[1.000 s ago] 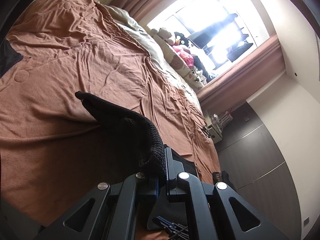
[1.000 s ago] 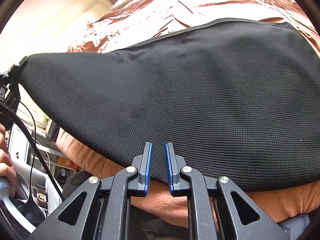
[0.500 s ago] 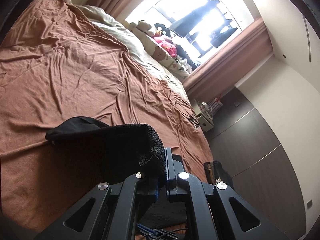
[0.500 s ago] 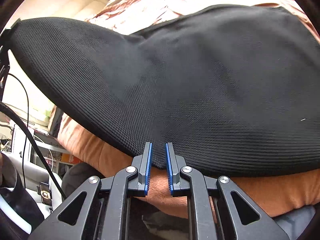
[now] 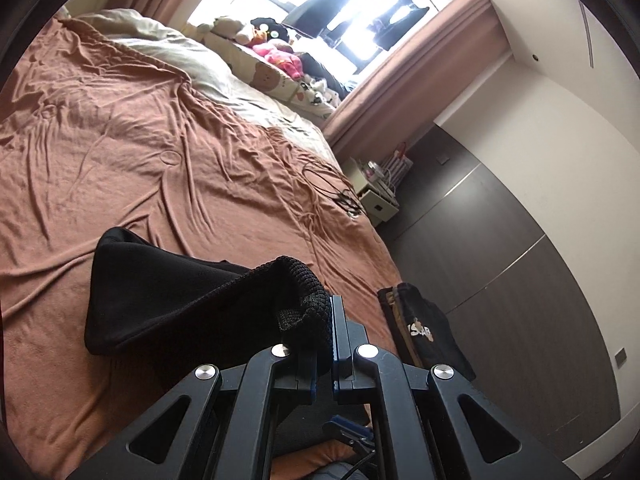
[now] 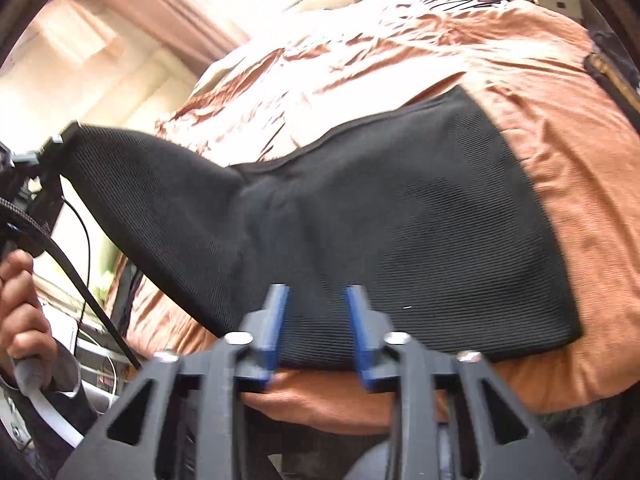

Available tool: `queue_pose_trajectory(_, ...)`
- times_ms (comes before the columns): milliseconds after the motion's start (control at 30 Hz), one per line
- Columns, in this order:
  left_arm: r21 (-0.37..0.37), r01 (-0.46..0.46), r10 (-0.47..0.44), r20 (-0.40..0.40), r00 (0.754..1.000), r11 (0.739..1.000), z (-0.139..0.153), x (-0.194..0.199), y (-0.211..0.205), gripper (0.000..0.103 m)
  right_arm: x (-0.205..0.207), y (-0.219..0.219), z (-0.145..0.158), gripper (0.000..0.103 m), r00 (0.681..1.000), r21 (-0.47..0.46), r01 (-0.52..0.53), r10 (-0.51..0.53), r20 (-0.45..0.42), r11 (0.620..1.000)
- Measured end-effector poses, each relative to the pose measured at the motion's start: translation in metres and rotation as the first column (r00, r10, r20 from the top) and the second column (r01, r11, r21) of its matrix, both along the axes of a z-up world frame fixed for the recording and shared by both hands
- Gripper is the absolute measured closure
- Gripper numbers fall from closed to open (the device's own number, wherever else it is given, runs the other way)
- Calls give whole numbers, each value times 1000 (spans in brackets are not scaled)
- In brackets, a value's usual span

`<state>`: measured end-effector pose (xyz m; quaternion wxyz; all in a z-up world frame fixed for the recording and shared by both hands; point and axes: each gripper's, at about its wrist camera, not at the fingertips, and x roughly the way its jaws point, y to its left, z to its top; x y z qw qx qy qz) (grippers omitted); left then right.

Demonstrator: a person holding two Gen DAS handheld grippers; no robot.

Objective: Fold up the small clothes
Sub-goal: 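Carry the folded shirt with the left gripper onto the black clothes pile, then open the left gripper to release the shirt on the pile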

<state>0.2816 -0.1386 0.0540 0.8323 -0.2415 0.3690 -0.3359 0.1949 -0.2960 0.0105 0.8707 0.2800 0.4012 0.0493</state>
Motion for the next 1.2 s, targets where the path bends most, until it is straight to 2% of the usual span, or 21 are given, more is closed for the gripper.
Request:
queue_pose_trajectory(67, 8, 31, -31, -1, 1000, 999, 0, -1, -13, 99, -14, -17, 5, 54, 999, -9, 31, -31, 18, 999)
queue_pose_trajectory(267, 24, 114, -114, -16, 993, 993, -6, -5, -57, 99, -48, -42, 6, 54, 995, -16, 99, -98, 29, 995)
queue_pose_trajectory(600, 78, 241, -234, -89, 968, 967, -39, -12, -127, 99, -91, -72, -4, 54, 986, -5, 167, -167, -12, 986)
queue_pose_trajectory(1000, 147, 377, -346, -199, 917, 914, -87, -31, -192, 99, -105, -86, -22, 54, 981, 31, 187, -185, -56, 982)
queue_pose_trajectory(1200, 160, 416, -368, -262, 892, 895, -110, -39, -213, 97, -98, -84, -32, 54, 984, 39, 169, -165, -72, 985)
